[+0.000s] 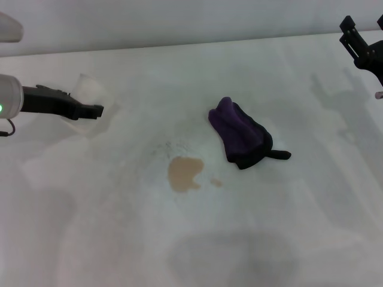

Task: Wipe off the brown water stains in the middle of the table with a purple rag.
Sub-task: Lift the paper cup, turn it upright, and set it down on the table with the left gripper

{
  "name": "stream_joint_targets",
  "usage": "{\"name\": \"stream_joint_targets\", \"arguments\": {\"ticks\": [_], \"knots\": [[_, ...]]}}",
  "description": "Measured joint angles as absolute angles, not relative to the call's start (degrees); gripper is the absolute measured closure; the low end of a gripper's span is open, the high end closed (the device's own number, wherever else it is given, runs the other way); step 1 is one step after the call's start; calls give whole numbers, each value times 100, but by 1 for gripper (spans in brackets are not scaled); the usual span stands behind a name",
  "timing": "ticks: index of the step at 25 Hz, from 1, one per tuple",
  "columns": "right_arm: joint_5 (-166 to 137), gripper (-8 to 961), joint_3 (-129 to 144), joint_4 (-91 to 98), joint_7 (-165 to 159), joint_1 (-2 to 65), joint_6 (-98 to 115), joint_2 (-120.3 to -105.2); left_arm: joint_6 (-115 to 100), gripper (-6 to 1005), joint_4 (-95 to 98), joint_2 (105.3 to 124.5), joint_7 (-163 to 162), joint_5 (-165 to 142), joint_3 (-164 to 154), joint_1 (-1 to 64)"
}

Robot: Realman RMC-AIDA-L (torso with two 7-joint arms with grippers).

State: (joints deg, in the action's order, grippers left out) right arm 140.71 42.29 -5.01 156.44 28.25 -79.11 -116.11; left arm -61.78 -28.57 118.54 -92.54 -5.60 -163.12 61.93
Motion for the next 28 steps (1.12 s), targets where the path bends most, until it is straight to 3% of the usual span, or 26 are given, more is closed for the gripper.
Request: {"name": "stream_joint_targets", "arguments": {"ticks": [10, 17, 28], "knots": [[14072, 85, 4220, -501, 15644, 2846, -7912, -11610, -6593, 371, -2765, 11872, -8105, 1349, -16312, 5446], [14072, 86, 4227, -501, 15644, 2880, -7919, -11617, -6781, 376, -2214, 11881, -7166, 2751, -16305, 4672], [14072, 86, 4186, -501, 15644, 2896, -7918, -11615, -6790, 373, -67, 11910, -2965, 5259, -16288, 3188]]}}
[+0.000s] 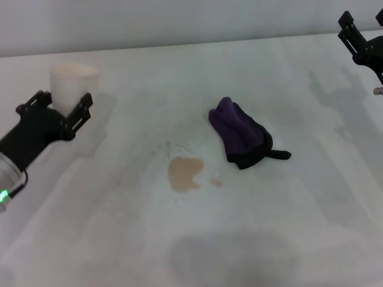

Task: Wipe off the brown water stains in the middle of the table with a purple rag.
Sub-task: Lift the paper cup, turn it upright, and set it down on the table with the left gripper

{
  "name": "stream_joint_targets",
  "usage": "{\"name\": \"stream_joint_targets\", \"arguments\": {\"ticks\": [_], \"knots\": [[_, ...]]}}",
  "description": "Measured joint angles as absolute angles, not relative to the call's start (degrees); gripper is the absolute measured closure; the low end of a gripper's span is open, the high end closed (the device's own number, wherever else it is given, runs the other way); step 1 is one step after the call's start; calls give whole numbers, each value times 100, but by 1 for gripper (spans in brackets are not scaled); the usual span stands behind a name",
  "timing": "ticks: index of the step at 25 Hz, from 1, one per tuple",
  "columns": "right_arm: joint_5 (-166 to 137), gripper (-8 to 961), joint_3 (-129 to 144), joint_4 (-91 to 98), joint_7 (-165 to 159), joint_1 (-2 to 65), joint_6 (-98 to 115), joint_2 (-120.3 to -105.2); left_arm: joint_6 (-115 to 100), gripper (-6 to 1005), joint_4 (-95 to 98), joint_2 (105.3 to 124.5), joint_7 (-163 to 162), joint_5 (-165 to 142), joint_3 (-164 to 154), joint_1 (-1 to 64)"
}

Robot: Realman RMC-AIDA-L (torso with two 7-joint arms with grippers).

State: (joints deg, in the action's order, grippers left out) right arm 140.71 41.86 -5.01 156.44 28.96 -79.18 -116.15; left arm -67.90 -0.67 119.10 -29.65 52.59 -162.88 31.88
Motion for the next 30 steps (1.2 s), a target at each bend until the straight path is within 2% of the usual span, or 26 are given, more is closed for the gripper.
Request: {"name": "stream_joint_targets", "arguments": {"ticks": [7, 12, 30], "knots": [[14072, 86, 4174, -453, 15645, 2939, -7873, -11611, -6464, 372, 860, 11958, -1213, 5751, -16286, 2649], [14071, 85, 4183, -451, 15644, 2970, -7863, -11610, -5867, 371, 1071, 11975, -1089, 5762, -16286, 2610], [14071, 86, 4191, -448, 15645, 2926, -7856, -11613, -5847, 369, 1124, 11970, -1056, 5752, -16288, 2490]]}}
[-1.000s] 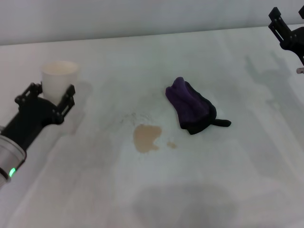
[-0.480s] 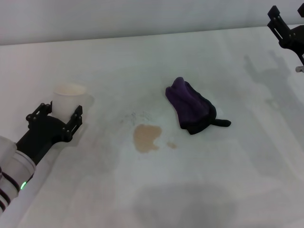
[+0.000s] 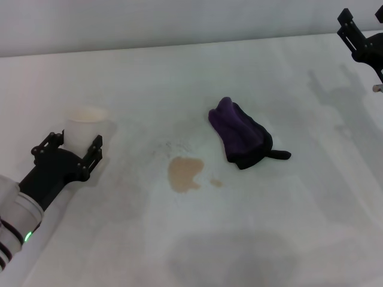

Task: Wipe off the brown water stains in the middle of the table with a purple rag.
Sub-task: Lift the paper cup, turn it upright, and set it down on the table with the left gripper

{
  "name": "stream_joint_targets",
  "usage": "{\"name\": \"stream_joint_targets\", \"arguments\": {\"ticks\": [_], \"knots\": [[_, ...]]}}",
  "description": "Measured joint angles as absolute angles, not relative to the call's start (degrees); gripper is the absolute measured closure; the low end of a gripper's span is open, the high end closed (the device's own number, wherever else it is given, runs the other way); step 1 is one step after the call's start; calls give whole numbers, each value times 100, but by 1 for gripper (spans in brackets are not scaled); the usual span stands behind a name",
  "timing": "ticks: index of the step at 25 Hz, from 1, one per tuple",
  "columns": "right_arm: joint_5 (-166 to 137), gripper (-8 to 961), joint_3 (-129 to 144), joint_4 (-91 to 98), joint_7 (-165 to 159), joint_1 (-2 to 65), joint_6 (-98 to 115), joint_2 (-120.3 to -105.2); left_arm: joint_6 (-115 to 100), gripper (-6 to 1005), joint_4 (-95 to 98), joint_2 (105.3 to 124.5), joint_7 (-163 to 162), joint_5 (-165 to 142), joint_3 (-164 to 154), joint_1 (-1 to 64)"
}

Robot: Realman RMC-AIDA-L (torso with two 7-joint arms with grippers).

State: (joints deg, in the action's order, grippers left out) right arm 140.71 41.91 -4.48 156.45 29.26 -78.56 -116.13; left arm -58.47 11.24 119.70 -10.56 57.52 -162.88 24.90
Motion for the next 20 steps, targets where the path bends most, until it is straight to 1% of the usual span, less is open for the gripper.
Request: {"name": "stream_joint_targets", "arguments": {"ticks": [12, 20], "knots": [[14071, 85, 4202, -448, 15645, 2934, -7866, -11619, -5768, 367, 1143, 11979, -1028, 5764, -16291, 2370], [14071, 85, 4218, -448, 15644, 2942, -7882, -11619, -5742, 335, 1154, 11979, -883, 5775, -16288, 2311]]}}
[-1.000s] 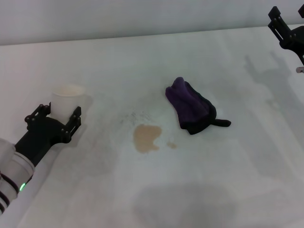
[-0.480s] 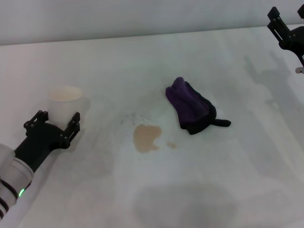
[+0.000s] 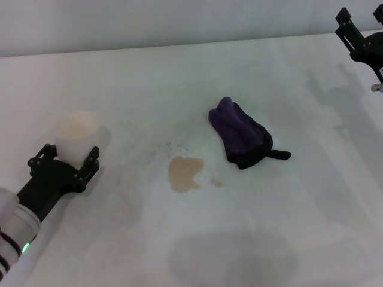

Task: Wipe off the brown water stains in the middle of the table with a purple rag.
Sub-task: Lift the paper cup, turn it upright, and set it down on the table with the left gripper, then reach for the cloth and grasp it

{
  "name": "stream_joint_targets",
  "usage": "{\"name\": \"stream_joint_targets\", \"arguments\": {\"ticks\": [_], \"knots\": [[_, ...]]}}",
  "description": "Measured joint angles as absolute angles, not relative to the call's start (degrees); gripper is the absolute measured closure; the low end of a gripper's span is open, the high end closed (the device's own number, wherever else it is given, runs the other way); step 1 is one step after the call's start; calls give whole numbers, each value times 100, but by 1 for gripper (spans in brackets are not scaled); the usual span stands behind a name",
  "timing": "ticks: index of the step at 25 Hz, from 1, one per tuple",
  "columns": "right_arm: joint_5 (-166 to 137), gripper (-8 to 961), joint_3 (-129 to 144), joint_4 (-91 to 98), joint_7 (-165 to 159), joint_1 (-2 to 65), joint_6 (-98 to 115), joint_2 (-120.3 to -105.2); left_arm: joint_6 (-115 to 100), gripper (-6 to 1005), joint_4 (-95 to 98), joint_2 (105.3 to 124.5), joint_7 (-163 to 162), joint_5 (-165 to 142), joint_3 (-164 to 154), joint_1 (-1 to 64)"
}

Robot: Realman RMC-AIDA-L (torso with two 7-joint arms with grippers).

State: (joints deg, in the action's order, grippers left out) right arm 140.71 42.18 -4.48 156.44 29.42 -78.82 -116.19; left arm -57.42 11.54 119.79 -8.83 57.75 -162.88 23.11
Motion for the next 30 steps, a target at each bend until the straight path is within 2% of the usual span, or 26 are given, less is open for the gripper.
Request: {"name": "stream_joint_targets", "arguments": {"ticks": [8, 13, 30], "knots": [[14071, 85, 4216, -448, 15644, 2937, -7890, -11619, -5666, 303, 1177, 11979, -878, 5775, -16285, 2271], [14071, 86, 4225, -448, 15645, 2933, -7890, -11620, -5742, 135, 1235, 11973, -870, 5774, -16286, 2149], [14094, 86, 4174, -448, 15644, 2958, -7858, -11619, -6651, 107, 1392, 11961, -247, 5774, -16224, 1370]]}}
